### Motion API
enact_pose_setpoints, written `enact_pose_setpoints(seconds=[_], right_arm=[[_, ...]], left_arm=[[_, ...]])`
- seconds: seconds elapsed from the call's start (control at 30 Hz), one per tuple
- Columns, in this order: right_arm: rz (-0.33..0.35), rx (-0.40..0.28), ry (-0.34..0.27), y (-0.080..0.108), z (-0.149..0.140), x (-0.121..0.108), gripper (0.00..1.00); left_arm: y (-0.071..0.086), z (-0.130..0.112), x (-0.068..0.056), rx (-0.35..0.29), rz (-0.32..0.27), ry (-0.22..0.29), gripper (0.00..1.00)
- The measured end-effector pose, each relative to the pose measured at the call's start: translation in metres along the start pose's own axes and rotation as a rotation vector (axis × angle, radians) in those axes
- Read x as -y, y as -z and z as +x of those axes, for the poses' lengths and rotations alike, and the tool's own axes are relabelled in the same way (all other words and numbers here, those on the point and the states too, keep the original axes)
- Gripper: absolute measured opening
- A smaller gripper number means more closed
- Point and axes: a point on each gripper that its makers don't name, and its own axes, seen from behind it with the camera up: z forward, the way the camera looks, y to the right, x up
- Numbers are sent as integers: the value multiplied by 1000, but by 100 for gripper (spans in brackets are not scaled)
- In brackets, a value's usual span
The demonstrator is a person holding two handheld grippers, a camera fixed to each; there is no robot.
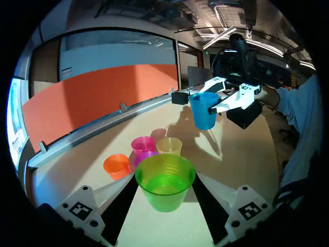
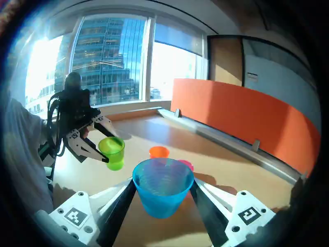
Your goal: Pour water
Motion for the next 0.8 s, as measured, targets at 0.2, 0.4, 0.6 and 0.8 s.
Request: enact_pose_setpoints(seconds=[0.2, 0.4, 0.6, 0.8], right_arm=[[12, 51, 15, -8, -24, 2, 92], [23, 99, 41, -15, -44, 5, 92], [35, 140, 57, -22, -62, 9, 92], [47, 164, 64, -29, -72, 13, 92]], left_arm=[[-5, -14, -2, 42, -14, -1, 87], [-8, -31, -5, 89, -27, -6, 87], [-12, -46, -5, 130, -34, -16, 87], [-17, -54, -5, 146, -43, -7, 87]])
